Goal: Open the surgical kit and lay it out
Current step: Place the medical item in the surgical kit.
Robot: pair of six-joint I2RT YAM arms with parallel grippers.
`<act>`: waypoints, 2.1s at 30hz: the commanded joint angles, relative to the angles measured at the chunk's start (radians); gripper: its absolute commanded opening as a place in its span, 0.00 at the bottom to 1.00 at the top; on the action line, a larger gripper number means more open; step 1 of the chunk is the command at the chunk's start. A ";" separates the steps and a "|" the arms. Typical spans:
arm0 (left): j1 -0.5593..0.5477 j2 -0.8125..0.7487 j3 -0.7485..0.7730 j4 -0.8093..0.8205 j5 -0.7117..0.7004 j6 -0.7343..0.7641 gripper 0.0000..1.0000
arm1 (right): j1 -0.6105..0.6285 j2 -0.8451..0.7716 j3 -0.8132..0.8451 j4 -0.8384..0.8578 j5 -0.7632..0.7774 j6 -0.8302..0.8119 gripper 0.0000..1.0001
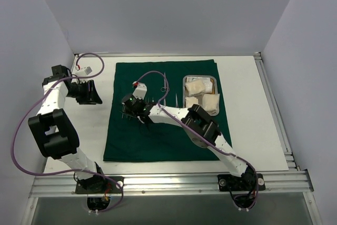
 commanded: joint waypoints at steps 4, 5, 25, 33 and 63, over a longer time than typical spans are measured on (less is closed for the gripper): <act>0.006 0.000 0.000 0.031 0.029 0.023 0.50 | 0.008 -0.081 -0.046 0.029 0.077 0.096 0.00; 0.008 -0.001 -0.002 0.033 0.029 0.025 0.51 | 0.008 -0.084 -0.054 0.034 0.085 0.103 0.00; 0.009 0.003 0.000 0.034 0.035 0.020 0.51 | -0.016 -0.067 -0.080 0.062 0.070 0.136 0.00; 0.009 0.014 0.004 0.036 0.035 0.022 0.50 | -0.024 -0.073 -0.089 0.077 0.051 0.140 0.00; 0.014 0.008 0.014 0.027 0.034 0.026 0.50 | -0.032 -0.120 -0.096 0.115 0.022 0.078 0.11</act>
